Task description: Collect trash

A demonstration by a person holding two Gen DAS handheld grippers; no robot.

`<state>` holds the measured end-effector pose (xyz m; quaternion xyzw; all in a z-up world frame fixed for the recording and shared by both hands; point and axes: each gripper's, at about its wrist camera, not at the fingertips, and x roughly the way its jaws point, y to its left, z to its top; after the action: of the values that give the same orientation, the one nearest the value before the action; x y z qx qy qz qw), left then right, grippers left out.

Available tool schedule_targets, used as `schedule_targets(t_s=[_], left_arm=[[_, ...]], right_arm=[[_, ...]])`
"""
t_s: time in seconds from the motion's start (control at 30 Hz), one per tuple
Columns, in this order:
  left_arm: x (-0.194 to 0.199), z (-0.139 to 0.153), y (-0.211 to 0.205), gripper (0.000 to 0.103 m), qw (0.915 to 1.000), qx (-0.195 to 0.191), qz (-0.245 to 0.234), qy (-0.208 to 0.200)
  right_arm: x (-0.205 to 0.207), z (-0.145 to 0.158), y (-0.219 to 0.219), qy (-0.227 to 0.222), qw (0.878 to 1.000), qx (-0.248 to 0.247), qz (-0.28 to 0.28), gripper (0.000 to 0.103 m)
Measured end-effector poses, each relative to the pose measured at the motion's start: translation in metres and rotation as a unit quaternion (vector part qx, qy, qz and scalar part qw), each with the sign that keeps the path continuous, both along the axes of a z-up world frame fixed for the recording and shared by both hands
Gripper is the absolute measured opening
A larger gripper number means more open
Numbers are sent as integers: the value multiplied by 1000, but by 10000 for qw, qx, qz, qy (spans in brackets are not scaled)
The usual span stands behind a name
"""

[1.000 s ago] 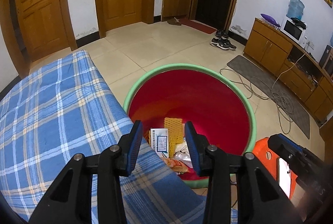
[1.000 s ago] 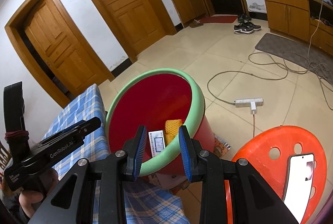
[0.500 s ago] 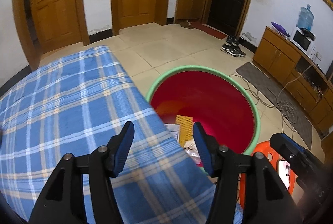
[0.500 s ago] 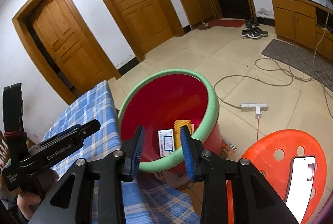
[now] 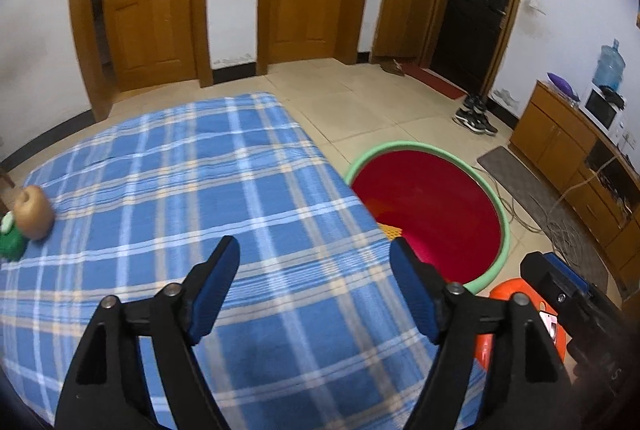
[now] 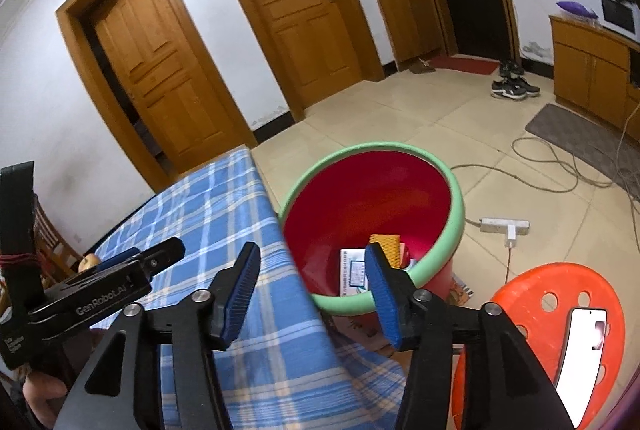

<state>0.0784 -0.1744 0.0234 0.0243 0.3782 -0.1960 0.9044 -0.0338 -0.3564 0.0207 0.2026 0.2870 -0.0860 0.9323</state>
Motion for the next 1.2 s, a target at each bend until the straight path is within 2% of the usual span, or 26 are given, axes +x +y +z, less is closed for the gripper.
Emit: schedule_targets(t_s=[0.3, 0.47, 0.7, 1.2], left_arm=[[-24, 16, 49, 80, 9981, 34, 553, -271], [-41, 21, 70, 81, 9959, 62, 797, -413], [-55, 18, 94, 81, 9926, 168, 1129, -410], [-75, 4, 120, 81, 9896, 241, 1348, -449]], right_arm=[[-9, 10, 38, -105, 9994, -249, 232, 77], [-17, 12, 57, -157, 9988, -350, 312, 77], [-28, 10, 82, -263, 9979, -416, 432, 78], [-36, -11, 112, -126, 9965, -463, 677, 78]])
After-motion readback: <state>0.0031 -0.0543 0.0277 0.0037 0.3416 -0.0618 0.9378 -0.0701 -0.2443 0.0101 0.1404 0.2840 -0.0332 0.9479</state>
